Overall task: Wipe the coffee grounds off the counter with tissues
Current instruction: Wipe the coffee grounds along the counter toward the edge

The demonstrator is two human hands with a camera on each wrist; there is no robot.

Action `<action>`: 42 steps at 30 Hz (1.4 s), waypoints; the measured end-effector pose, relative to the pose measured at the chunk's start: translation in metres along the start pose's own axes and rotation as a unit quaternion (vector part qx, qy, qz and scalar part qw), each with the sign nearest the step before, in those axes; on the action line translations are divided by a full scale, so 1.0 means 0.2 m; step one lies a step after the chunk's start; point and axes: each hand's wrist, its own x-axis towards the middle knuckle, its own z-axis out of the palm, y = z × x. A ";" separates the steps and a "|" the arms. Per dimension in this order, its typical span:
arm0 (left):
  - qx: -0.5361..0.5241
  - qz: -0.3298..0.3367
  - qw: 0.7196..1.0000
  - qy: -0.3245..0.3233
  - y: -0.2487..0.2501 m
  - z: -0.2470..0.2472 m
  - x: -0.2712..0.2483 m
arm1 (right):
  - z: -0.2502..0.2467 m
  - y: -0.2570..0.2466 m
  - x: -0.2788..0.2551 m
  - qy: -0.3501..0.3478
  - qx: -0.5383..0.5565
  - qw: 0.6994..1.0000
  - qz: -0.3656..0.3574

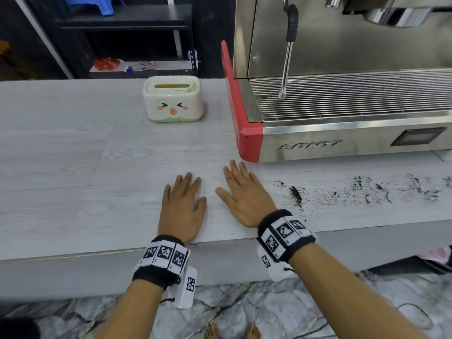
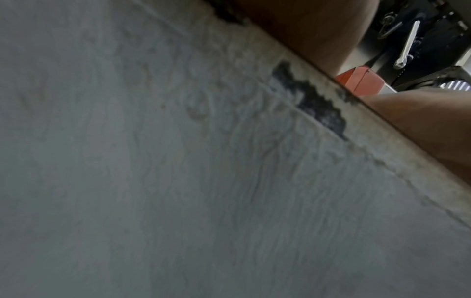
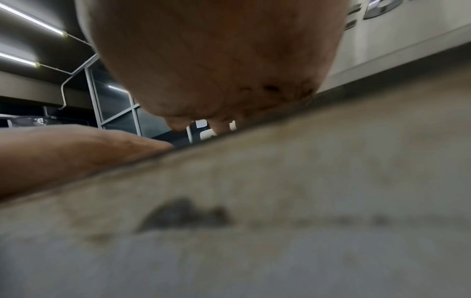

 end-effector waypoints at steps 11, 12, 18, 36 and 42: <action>0.018 0.000 1.000 -0.001 -0.01 0.01 -0.01 | 0.10 -0.01 -0.07 -0.018 -0.041 0.999 -0.025; 0.019 -0.001 1.000 -0.002 -0.01 0.01 -0.01 | 0.10 -0.02 -0.05 -0.016 -0.041 0.999 -0.021; 0.019 -0.002 1.000 -0.001 0.00 0.01 0.00 | 0.10 -0.03 0.07 -0.011 -0.046 0.999 -0.022; -0.004 -0.008 1.000 -0.001 0.01 -0.01 0.00 | -0.07 0.21 -0.05 -0.035 -0.035 0.992 0.118; -0.001 0.001 1.000 -0.001 0.00 0.00 0.00 | 0.02 -0.14 -0.22 -0.048 -0.019 0.999 -0.004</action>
